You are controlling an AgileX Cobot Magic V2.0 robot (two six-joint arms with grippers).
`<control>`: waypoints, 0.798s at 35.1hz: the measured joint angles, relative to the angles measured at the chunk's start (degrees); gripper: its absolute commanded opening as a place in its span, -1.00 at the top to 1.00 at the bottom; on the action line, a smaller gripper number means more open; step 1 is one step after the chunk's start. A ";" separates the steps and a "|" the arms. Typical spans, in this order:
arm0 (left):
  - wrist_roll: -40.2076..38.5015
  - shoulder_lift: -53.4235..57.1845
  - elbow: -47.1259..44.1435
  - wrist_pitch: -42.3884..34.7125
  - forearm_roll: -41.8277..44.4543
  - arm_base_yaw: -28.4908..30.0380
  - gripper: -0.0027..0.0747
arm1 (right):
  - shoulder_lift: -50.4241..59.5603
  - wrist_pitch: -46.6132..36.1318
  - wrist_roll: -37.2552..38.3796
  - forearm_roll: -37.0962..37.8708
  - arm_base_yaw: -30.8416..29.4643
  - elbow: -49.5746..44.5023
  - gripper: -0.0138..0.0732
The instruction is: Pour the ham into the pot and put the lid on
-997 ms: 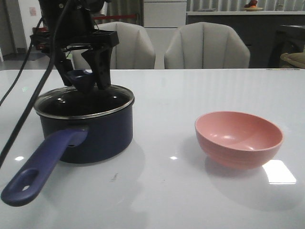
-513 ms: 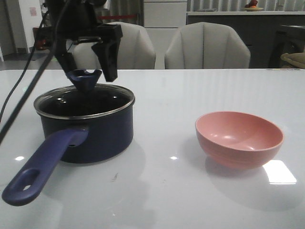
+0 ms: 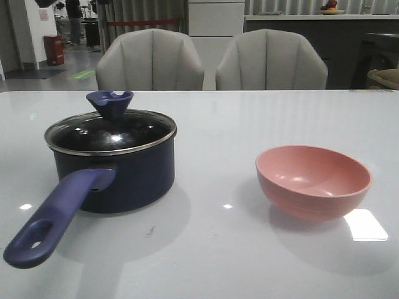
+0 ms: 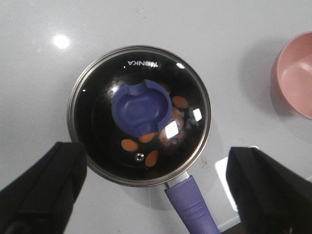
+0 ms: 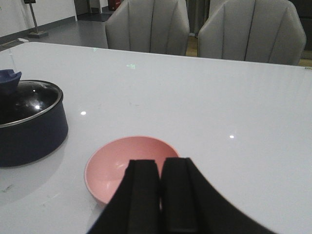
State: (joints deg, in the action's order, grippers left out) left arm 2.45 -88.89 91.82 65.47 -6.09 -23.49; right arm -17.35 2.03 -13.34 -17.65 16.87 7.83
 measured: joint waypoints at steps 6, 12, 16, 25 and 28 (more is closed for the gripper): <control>0.09 12.19 -15.11 -9.26 0.00 0.00 -0.63 | 0.00 0.00 0.00 0.00 0.00 0.00 0.32; 0.09 26.18 -30.69 -17.07 0.00 0.00 -0.63 | 0.00 0.00 0.00 0.00 0.00 0.00 0.32; 0.09 37.71 -40.82 -23.06 -0.09 0.00 -0.63 | 0.00 0.00 0.00 0.00 0.00 0.00 0.32; 0.09 63.60 -60.34 -34.69 -0.22 0.00 -0.63 | 0.00 0.00 0.00 0.00 0.00 0.00 0.32; 0.09 68.57 -65.14 -36.74 -0.22 0.00 -0.54 | 0.00 0.00 0.00 0.00 0.00 0.00 0.32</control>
State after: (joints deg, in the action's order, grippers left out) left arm 2.54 -20.31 26.68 28.73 -6.31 -23.49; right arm -17.35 2.03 -13.34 -17.65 16.87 7.83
